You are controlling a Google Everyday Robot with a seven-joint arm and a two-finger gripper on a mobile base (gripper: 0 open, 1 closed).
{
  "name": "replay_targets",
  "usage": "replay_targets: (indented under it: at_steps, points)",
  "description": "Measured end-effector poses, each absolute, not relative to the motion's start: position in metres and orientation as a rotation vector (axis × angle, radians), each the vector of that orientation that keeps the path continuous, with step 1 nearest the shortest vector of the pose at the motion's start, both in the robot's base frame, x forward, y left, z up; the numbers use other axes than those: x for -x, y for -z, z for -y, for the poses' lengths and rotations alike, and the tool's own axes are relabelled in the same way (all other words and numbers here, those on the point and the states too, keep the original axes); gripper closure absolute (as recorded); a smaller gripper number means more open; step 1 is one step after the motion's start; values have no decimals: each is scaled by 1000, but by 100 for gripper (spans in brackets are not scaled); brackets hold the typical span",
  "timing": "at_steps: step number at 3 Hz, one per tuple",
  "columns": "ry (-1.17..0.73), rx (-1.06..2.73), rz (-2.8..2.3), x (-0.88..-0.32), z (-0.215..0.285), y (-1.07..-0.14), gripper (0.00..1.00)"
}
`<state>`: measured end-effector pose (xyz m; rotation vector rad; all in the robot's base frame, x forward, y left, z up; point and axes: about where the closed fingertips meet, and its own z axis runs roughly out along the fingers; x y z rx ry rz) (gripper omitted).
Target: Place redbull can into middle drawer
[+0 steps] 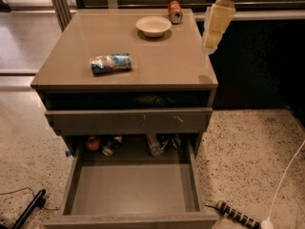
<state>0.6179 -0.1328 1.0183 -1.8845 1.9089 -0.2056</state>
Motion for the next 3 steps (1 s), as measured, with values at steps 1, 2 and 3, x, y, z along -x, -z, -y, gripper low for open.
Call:
replay_targets:
  at_steps: [1, 2, 3]
  points:
    - [187, 1952, -1872, -613, 109, -1007, 0]
    - [175, 2058, -1814, -604, 81, -988, 0]
    - [175, 2058, -1814, -604, 81, -988, 0]
